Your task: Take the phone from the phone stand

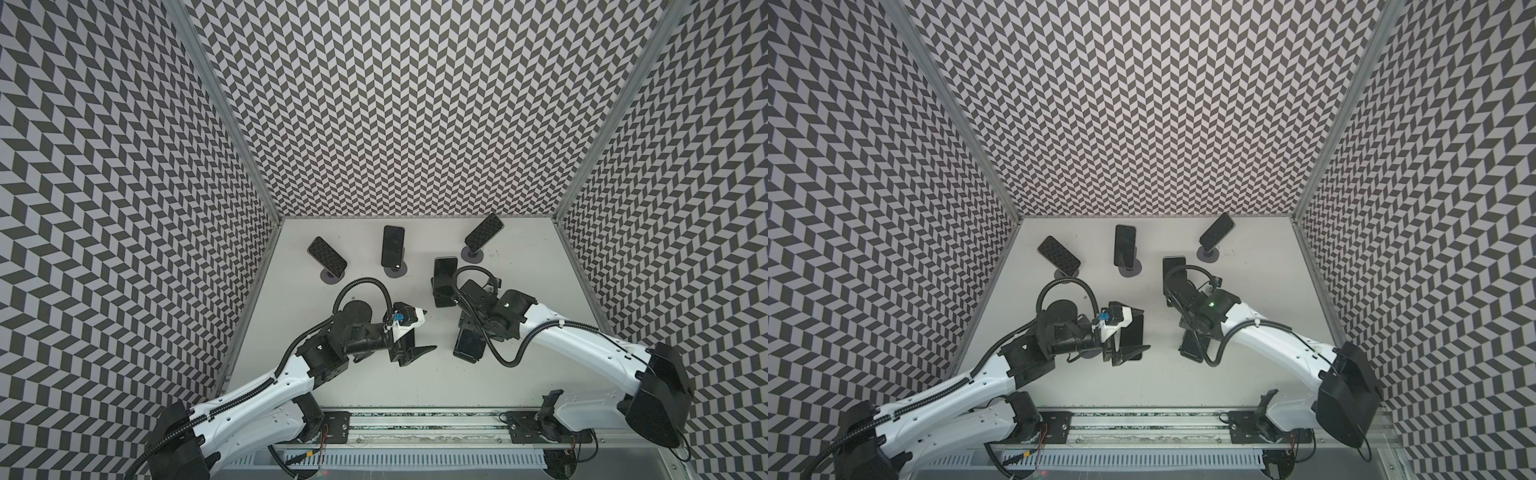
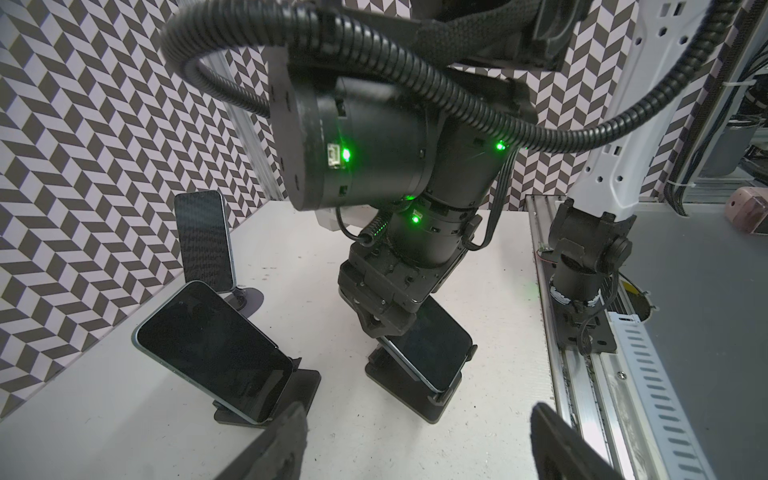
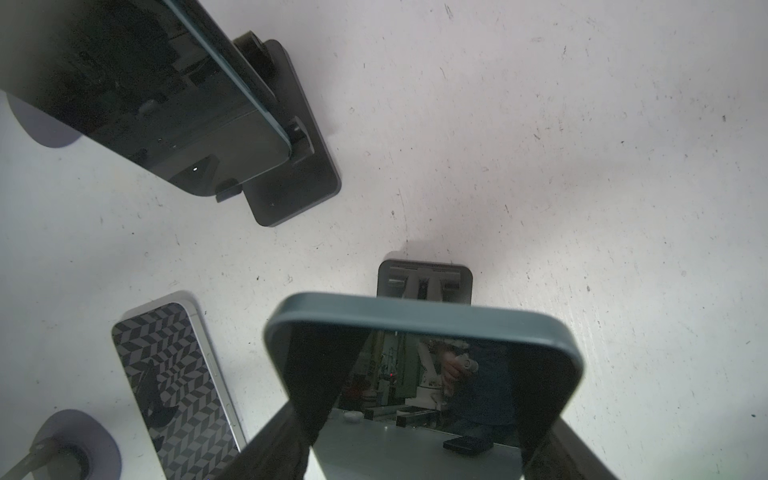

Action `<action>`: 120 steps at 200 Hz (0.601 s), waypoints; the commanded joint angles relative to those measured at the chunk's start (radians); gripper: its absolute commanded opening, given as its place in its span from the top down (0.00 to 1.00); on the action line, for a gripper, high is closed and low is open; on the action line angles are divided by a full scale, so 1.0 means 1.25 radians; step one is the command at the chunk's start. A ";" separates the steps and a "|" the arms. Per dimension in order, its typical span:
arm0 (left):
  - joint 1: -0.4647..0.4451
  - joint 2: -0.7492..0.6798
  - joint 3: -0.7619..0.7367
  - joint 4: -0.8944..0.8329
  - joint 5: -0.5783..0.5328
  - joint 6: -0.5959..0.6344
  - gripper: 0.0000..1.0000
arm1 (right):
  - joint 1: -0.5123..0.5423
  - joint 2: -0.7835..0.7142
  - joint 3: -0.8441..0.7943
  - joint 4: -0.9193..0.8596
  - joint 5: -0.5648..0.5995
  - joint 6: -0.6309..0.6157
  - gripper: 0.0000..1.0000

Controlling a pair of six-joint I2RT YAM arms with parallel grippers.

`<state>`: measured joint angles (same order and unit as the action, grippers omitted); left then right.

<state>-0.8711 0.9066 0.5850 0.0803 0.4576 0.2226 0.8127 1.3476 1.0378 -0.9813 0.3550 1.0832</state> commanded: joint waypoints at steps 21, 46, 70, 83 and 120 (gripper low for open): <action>-0.007 -0.006 -0.001 -0.009 -0.002 0.007 0.16 | -0.004 -0.021 0.002 0.013 -0.015 -0.006 0.31; -0.007 -0.005 -0.002 -0.009 -0.005 0.009 0.16 | -0.005 -0.026 0.003 0.009 -0.011 -0.010 0.32; -0.007 -0.004 0.000 -0.008 -0.007 0.009 0.16 | -0.005 -0.029 0.004 0.009 -0.005 -0.017 0.35; -0.007 -0.005 0.000 -0.008 -0.009 0.009 0.16 | -0.005 -0.029 0.004 0.009 -0.002 -0.022 0.35; -0.007 0.002 0.002 -0.004 -0.010 0.008 0.16 | -0.005 -0.029 0.006 0.010 0.002 -0.033 0.39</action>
<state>-0.8711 0.9070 0.5850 0.0803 0.4503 0.2234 0.8082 1.3384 1.0378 -0.9817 0.3443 1.0519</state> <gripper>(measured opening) 0.845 0.716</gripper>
